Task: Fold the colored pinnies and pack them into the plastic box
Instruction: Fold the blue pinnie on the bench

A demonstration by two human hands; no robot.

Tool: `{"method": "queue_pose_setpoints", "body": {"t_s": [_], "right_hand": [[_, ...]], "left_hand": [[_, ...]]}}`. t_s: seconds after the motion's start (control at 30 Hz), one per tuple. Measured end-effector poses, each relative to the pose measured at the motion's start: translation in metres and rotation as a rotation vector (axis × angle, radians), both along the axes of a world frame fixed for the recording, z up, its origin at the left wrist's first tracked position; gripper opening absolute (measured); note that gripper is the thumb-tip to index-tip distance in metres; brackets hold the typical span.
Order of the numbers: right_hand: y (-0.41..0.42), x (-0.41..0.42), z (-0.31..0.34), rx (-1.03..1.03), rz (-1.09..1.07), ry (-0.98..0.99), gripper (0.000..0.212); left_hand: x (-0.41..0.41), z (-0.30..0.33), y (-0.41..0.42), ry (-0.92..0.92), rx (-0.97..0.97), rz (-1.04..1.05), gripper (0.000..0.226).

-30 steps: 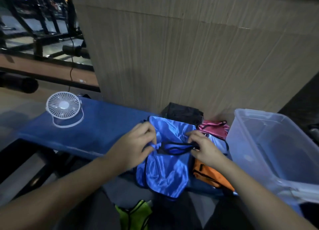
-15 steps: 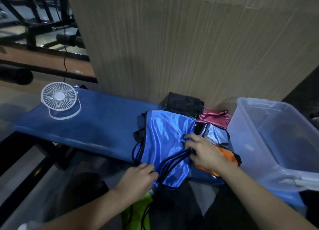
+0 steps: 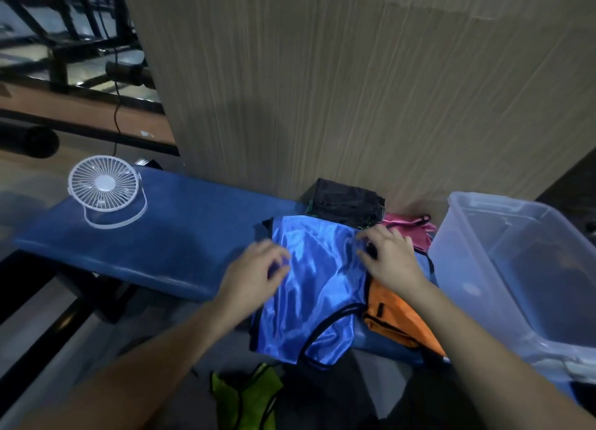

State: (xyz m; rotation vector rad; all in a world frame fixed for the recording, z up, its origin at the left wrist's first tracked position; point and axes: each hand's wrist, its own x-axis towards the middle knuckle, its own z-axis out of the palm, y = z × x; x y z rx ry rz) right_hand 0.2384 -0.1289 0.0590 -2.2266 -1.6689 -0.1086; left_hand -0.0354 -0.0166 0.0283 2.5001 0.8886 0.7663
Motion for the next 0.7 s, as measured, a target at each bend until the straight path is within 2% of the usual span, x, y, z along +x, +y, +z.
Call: {"method": "queue_pose_setpoints", "body": {"t_s": [0.03, 0.1, 0.17, 0.23, 0.3, 0.43, 0.53, 0.6, 0.7], "right_hand": [[0.011, 0.004, 0.001, -0.014, -0.059, 0.045, 0.03], [0.031, 0.01, 0.003, -0.092, -0.117, 0.115, 0.043], [0.046, 0.014, 0.002, -0.152, -0.127, 0.157, 0.048], [0.056, 0.016, 0.001, -0.185, -0.136, 0.173, 0.049], [0.06, 0.016, 0.0, -0.215, -0.133, 0.151, 0.049], [0.059, 0.017, -0.002, -0.228, -0.092, 0.08, 0.035], [0.055, 0.018, -0.002, -0.204, -0.065, 0.018, 0.022], [0.054, 0.016, 0.0, -0.155, -0.03, 0.071, 0.015], [0.051, 0.012, 0.009, -0.063, -0.01, 0.218, 0.019]], "left_hand": [[0.011, 0.009, 0.019, -0.032, -0.003, 0.042, 0.022], [0.034, 0.021, 0.056, 0.015, -0.048, 0.101, 0.045], [0.05, 0.029, 0.084, 0.12, -0.228, 0.111, 0.062], [0.062, 0.028, 0.102, 0.203, -0.42, 0.079, 0.068], [0.069, 0.028, 0.111, 0.255, -0.503, 0.041, 0.063], [0.072, 0.024, 0.121, 0.331, -0.422, -0.053, 0.033], [0.067, 0.022, 0.125, 0.352, -0.379, -0.078, 0.032], [0.065, 0.021, 0.126, 0.342, -0.385, -0.096, 0.027], [0.062, 0.024, 0.122, 0.291, -0.344, -0.094, 0.023]]}}
